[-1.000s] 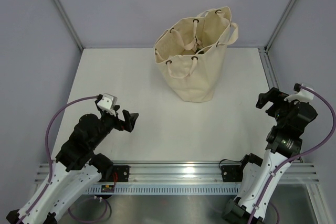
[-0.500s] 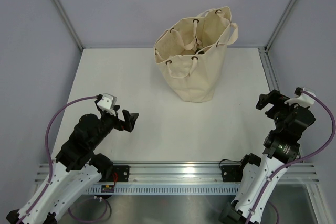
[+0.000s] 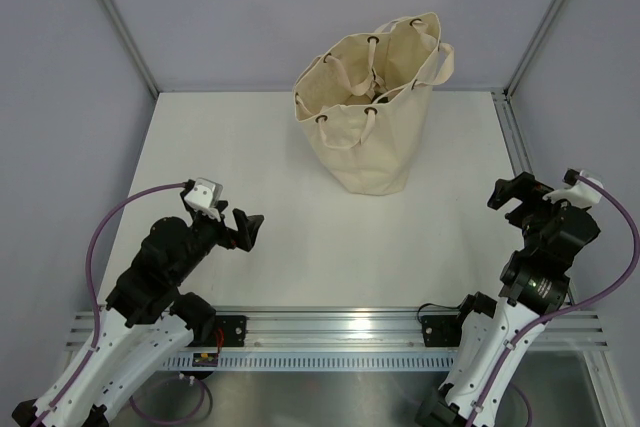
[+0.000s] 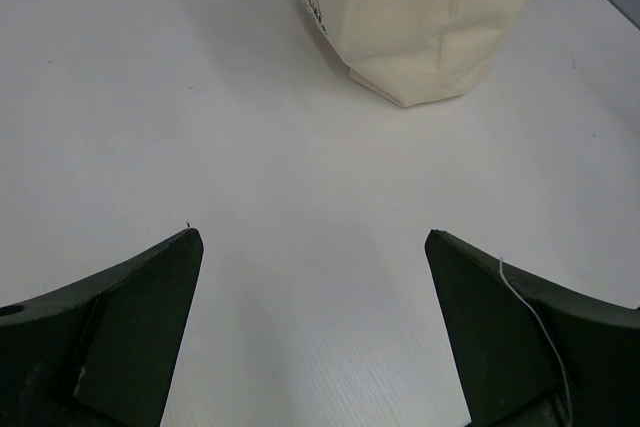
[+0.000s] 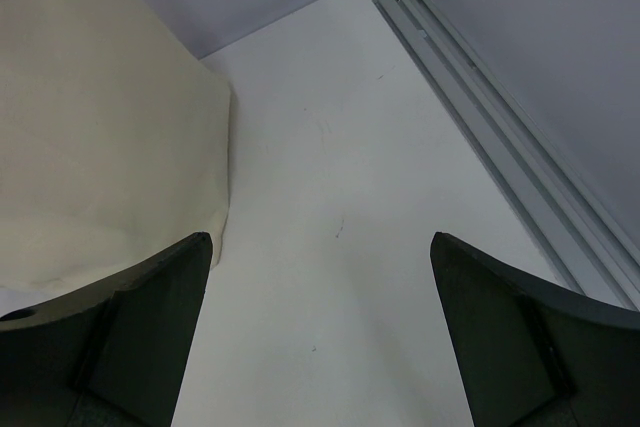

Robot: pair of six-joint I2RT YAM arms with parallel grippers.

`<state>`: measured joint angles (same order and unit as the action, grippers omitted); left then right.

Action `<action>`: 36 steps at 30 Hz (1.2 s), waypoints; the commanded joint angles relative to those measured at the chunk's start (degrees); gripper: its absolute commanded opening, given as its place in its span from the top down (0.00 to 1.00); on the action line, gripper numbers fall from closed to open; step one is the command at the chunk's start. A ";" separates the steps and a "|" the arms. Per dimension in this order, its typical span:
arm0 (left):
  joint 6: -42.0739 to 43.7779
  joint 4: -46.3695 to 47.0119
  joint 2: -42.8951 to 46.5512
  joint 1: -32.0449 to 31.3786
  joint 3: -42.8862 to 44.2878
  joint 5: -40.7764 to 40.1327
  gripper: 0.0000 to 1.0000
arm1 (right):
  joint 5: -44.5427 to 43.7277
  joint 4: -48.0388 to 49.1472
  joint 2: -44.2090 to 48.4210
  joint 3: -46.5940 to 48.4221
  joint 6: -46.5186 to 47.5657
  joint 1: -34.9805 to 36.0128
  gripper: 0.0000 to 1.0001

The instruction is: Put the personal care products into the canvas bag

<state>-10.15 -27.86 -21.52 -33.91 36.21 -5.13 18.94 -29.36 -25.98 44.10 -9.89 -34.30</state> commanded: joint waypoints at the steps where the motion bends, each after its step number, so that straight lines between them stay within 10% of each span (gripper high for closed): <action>1: -0.31 0.26 0.16 0.07 0.09 -1.55 0.01 | -1.36 2.21 0.93 0.29 -0.92 -0.32 0.01; 36: -0.66 -0.88 0.86 -0.01 0.27 -6.04 0.01 | -1.64 -0.52 1.28 2.13 -3.48 -0.41 0.01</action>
<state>-10.52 -30.37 -21.34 -33.91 36.21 -9.54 17.04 -29.80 -25.28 44.14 -13.32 -34.30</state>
